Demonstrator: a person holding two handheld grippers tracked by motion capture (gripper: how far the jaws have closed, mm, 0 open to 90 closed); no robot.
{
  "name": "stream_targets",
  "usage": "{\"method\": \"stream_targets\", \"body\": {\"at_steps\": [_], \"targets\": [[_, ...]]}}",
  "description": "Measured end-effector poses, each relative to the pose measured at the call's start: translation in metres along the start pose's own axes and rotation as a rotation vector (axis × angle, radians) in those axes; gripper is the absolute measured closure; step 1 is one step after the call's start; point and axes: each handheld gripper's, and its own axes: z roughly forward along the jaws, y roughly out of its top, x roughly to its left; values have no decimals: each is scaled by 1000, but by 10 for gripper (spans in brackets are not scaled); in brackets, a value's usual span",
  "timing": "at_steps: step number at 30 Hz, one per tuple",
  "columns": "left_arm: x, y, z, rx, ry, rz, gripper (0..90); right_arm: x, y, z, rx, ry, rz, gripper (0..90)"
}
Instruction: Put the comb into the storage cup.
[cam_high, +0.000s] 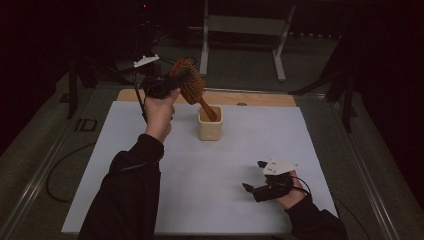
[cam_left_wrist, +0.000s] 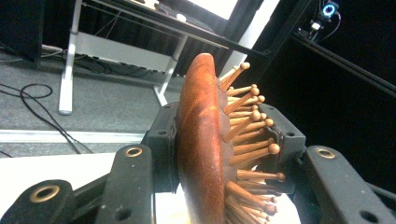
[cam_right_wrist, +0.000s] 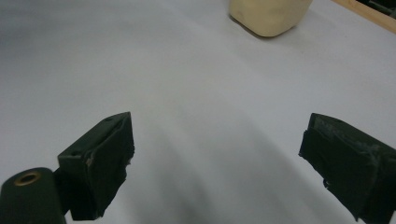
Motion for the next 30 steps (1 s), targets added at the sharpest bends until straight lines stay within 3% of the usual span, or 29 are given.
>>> {"method": "stream_targets", "body": {"at_steps": [11, 26, 30], "targets": [[6, -8, 16, 4, 45, -8, 558, 0, 0, 1, 3, 10, 0, 90], [4, -23, 32, 38, 46, 15, 557, 0, 0, 1, -6, 14, -9, 90], [5, -26, 36, 45, 43, 5, 557, 0, -1, 1, -2, 15, -5, 90]]}}
